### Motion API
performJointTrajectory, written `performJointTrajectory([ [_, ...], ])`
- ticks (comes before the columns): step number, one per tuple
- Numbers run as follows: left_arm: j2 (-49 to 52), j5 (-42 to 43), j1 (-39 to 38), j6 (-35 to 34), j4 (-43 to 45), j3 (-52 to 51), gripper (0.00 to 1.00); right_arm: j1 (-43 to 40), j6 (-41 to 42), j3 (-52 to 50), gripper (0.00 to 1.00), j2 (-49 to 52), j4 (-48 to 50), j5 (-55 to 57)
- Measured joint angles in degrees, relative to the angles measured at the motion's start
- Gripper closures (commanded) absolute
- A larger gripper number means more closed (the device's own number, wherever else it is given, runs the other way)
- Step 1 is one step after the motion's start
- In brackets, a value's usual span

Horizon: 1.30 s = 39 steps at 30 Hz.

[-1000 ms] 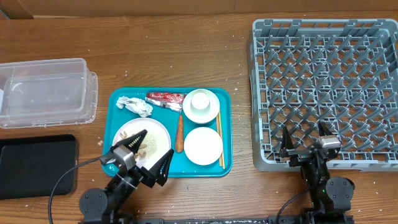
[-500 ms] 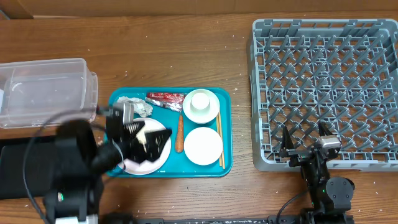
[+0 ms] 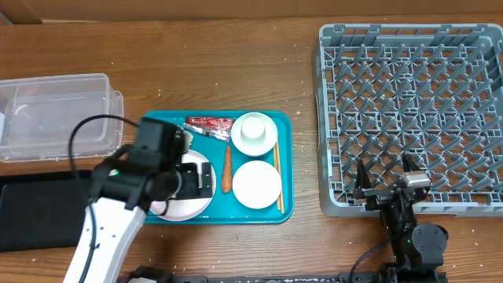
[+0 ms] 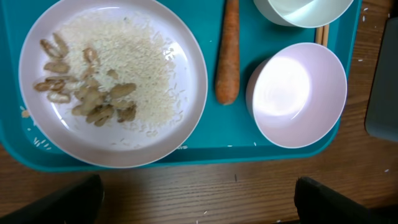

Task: Sort waste into correct bins and load items into the dishwasher
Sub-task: 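Reach the left gripper to the white rice plate and grasp its rim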

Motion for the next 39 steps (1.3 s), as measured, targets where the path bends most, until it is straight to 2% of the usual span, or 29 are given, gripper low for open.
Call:
performJointTrajectory([
  [7, 8.5, -1.1, -5.0, -1.9, 0.7, -0.1, 0.0, 0.0, 0.0, 0.0, 0.0, 0.0, 0.0, 0.0],
  [10, 13.0, -3.9, -5.7, -2.7, 0.6, -0.1, 0.21, 0.0, 0.0, 0.0, 0.0, 0.0, 0.0, 0.0],
  [12, 15.9, -6.0, -6.0, -3.6, 0.4, -0.1, 0.26, 0.0, 0.0, 0.0, 0.0, 0.0, 0.0, 0.0],
  [19, 23.8, -9.2, -9.5, -7.1, 0.7, -0.2, 0.25, 0.0, 0.0, 0.0, 0.0, 0.0, 0.0, 0.0],
  [26, 27.2, -14.5, -14.8, -11.2, 1.2, -0.2, 0.25, 0.0, 0.0, 0.0, 0.0, 0.0, 0.0, 0.0],
  [32, 30.6, -17.6, -15.2, -14.2, 2.3, -0.2, 0.33, 0.0, 0.0, 0.0, 0.0, 0.0, 0.0, 0.0],
  [39, 34.1, -18.1, -16.2, -15.0, 4.1, -0.2, 0.34, 0.0, 0.0, 0.0, 0.0, 0.0, 0.0, 0.0],
])
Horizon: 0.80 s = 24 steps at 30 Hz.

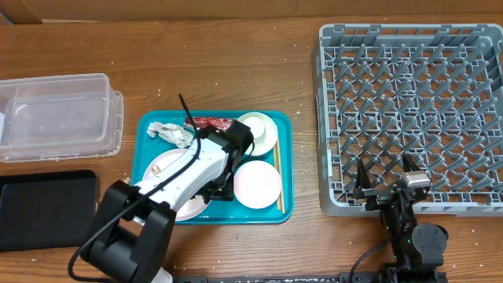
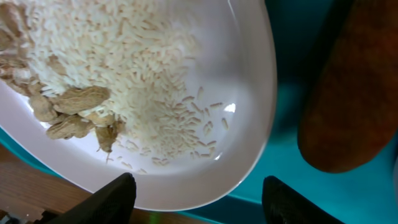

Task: Sort waste into correct bins and load items into the dishwasher
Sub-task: 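Reach the left gripper to the white rice plate and grasp its rim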

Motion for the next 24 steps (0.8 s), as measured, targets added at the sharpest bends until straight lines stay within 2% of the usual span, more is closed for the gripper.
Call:
performJointTrajectory([
  [12, 3.7, 0.0, -1.4, 0.2, 4.9, -0.8, 0.43, 0.0, 0.0, 0.0, 0.0, 0.0, 0.0, 0.0],
  [15, 3.7, 0.0, -1.5, 0.2, 5.3, -0.9, 0.58, 0.0, 0.0, 0.0, 0.0, 0.0, 0.0, 0.0],
  [24, 4.5, -0.2, -1.5, 0.9, 5.5, -1.2, 0.9, 0.0, 0.0, 0.0, 0.0, 0.0, 0.0, 0.0],
])
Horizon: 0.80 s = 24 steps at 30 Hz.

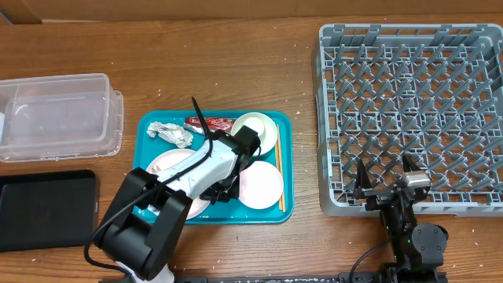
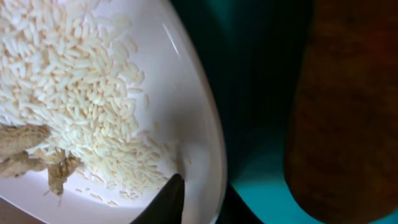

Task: Sort waste into correct bins and load items into the dishwasher
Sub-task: 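Reach the left gripper to the white rice plate and grasp its rim, then lift the plate left and tip the rice onto the black tray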

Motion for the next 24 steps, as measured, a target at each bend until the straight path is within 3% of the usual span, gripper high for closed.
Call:
performJointTrajectory([
  [2, 0.1, -0.2, 0.0, 0.2, -0.2, -0.1, 0.96, 0.0, 0.0, 0.0, 0.0, 0.0, 0.0, 0.0],
  [17, -0.1, -2.8, 0.1, 0.3, -5.9, 1.4, 0.96, 0.0, 0.0, 0.0, 0.0, 0.0, 0.0, 0.0],
  [24, -5.5, -3.5, 0.1, -0.5, -10.3, 5.0, 0.96, 0.0, 0.0, 0.0, 0.0, 0.0, 0.0, 0.0],
])
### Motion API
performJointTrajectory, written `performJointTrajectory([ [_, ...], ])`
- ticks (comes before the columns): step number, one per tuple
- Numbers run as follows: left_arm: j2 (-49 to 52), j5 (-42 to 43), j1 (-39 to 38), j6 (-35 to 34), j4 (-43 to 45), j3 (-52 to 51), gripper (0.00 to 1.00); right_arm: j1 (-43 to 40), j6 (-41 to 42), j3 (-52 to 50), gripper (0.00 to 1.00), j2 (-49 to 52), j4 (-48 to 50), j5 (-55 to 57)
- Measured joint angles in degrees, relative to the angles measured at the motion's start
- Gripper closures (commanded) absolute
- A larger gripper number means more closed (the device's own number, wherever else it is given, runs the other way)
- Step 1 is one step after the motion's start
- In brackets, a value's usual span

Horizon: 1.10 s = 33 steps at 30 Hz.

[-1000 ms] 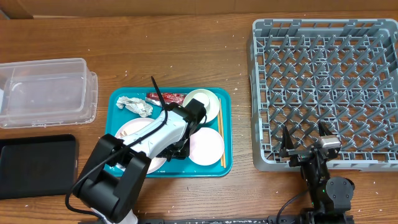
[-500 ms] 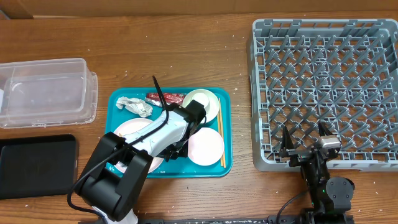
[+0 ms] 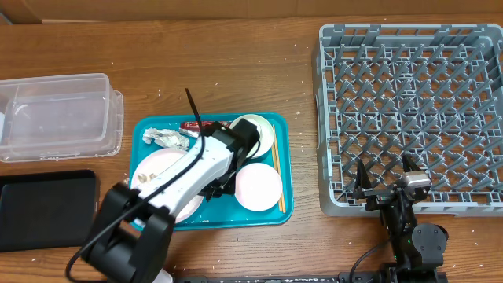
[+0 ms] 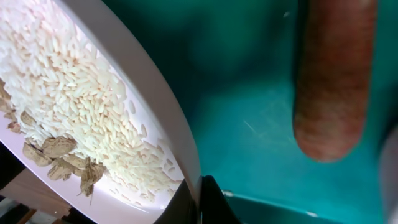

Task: Sort waste into correct bins and load items into the dishwasher
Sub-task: 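Lift the plate left and tip the rice onto the black tray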

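Observation:
A white plate of rice and peanuts (image 4: 81, 106) lies on the left of the teal tray (image 3: 277, 206). My left gripper (image 4: 200, 198) is shut on the plate's right rim, one finger (image 4: 214, 202) beneath it and one above. In the overhead view the plate (image 3: 157, 177) shows left of that arm. An orange carrot (image 4: 333, 81) lies just right of the rim on the tray floor (image 4: 249, 124). A white cup (image 3: 258, 128), a white bowl (image 3: 259, 187), chopsticks (image 3: 276, 177), crumpled foil (image 3: 163, 139) and a red wrapper (image 3: 191, 126) share the tray. My right gripper (image 3: 384, 169) stands open at the rack's front edge.
A grey dish rack (image 3: 413, 110) fills the right side. A clear plastic container (image 3: 59, 114) sits at the far left, with a black bin (image 3: 43, 208) in front of it. The left arm hides most of the carrot from overhead.
My left gripper has shut on the plate's rim, which before lay between parted fingers. The tray has shifted slightly to the left. The right arm has not moved.
My left gripper hung open well above the plate and tray. Then it was low over the plate's right part, still open. Then it straddled the rim beside the carrot, and now it pinches the rim, with the tray nudged left.

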Motion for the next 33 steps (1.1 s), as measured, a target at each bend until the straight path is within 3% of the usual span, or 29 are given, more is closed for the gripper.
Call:
performJointTrajectory([
  [7, -1.7, -2.1, 0.8, -0.4, -7.8, 5.1, 0.96, 0.0, 0.0, 0.0, 0.0, 0.0, 0.0, 0.0],
  [14, -1.7, -2.4, 8.1, 0.5, -11.7, 12.9, 0.96, 0.0, 0.0, 0.0, 0.0, 0.0, 0.0, 0.0],
  [25, -1.7, 1.3, 31.3, 7.0, -10.9, 21.1, 0.96, 0.0, 0.0, 0.0, 0.0, 0.0, 0.0, 0.0],
  [33, -1.7, 8.0, 46.1, 12.2, -4.1, 23.5, 0.96, 0.0, 0.0, 0.0, 0.0, 0.0, 0.0, 0.0],
])
